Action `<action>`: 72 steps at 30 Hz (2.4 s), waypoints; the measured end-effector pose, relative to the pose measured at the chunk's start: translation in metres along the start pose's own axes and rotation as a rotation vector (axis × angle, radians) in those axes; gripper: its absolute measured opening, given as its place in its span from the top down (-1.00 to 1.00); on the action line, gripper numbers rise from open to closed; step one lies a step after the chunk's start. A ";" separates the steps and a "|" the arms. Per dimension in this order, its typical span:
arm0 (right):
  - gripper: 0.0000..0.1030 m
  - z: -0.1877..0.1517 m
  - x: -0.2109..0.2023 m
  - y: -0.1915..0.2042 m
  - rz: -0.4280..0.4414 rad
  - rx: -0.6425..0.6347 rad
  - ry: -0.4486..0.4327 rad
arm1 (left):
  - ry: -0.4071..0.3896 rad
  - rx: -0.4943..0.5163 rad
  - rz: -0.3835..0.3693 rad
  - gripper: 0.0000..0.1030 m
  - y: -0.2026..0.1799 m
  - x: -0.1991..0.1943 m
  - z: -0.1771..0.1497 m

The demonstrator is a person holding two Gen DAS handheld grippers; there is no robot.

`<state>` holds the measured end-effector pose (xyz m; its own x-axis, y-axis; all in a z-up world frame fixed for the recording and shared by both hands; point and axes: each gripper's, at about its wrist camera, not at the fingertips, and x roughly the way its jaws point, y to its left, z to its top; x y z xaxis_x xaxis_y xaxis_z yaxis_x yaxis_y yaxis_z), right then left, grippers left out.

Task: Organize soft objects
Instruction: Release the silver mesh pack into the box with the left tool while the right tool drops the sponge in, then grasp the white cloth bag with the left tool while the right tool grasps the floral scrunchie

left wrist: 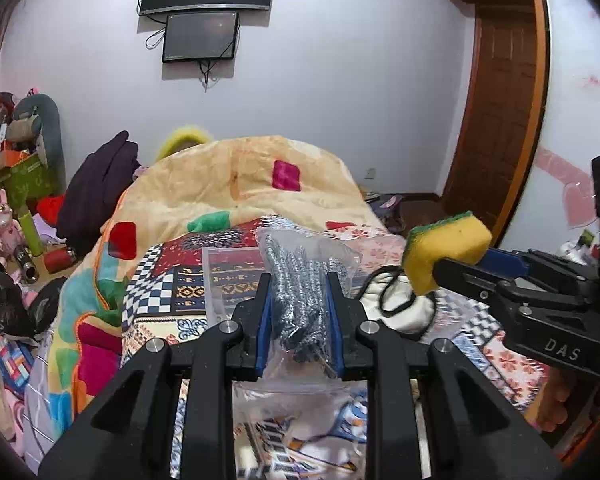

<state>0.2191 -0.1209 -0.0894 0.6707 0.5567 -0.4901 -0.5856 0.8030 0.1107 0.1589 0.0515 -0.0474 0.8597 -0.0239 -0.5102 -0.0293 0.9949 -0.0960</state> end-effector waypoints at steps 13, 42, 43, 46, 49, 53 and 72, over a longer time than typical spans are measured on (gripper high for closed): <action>0.15 -0.013 0.043 -0.020 -0.036 0.012 0.132 | 0.156 0.046 0.037 0.53 -0.006 0.067 -0.018; -0.58 -0.024 -0.021 -0.031 -0.069 0.017 0.067 | 0.043 0.050 -0.033 -0.51 -0.030 -0.017 -0.028; -0.58 -0.027 -0.025 -0.031 -0.072 0.015 0.064 | 0.046 0.047 -0.039 -0.56 -0.031 -0.019 -0.032; -0.58 -0.039 -0.030 -0.034 -0.079 0.015 0.080 | 0.066 0.037 -0.052 -0.60 -0.033 -0.022 -0.047; -0.58 -0.054 -0.028 -0.036 -0.079 0.026 0.119 | 0.117 0.036 -0.072 -0.60 -0.038 -0.016 -0.066; -0.58 -0.071 -0.015 -0.039 -0.057 0.060 0.191 | 0.169 0.036 -0.063 -0.60 -0.042 -0.007 -0.086; 0.64 -0.111 0.015 -0.041 -0.027 0.126 0.324 | 0.282 0.012 -0.148 0.00 -0.056 0.019 -0.126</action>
<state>0.2027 -0.1689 -0.1979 0.4937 0.4549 -0.7412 -0.4955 0.8475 0.1901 0.1126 -0.0170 -0.1593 0.6789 -0.1927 -0.7085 0.0929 0.9797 -0.1775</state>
